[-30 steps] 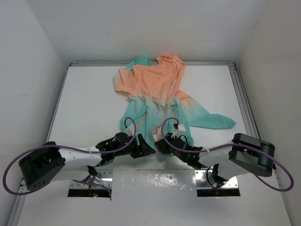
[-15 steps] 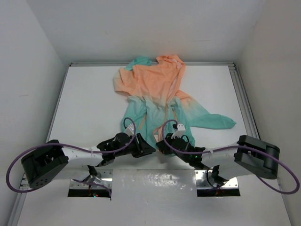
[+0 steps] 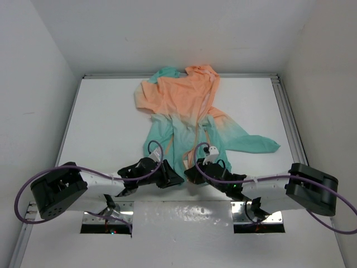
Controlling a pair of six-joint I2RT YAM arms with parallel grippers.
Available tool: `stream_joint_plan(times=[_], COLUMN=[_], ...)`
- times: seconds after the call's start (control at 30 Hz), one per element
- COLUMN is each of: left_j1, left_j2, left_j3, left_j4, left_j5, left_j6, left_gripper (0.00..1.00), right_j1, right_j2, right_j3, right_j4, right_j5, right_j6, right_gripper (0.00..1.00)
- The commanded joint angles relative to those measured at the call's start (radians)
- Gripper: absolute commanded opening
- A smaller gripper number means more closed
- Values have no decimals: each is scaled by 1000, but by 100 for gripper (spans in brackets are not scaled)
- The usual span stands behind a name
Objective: Zip up the jacket
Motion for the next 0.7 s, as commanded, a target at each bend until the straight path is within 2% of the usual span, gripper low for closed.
stream_joint_plan(times=[0.0, 0.43, 0.47, 0.6, 0.67], left_j1=[-11, -11, -11, -11, -9], left_j2=[11, 66, 70, 72, 72], left_j3=[33, 63, 70, 86, 98], left_j4=[56, 89, 84, 63, 47], left_j5=[-5, 14, 17, 18, 18], left_j6=[7, 70, 73, 103, 117], left_gripper=[31, 30, 29, 11, 6], right_j1=[-2, -2, -2, -2, -2], right_j2=[-21, -32, -30, -30, -30], right_j3=[24, 42, 47, 50, 53], right_j4=[27, -25, -33, -39, -42], right_j5=[-34, -66, -70, -66, -66], right_j6=[-27, -60, -64, -64, -67], right_gripper=[0, 0, 0, 0, 0])
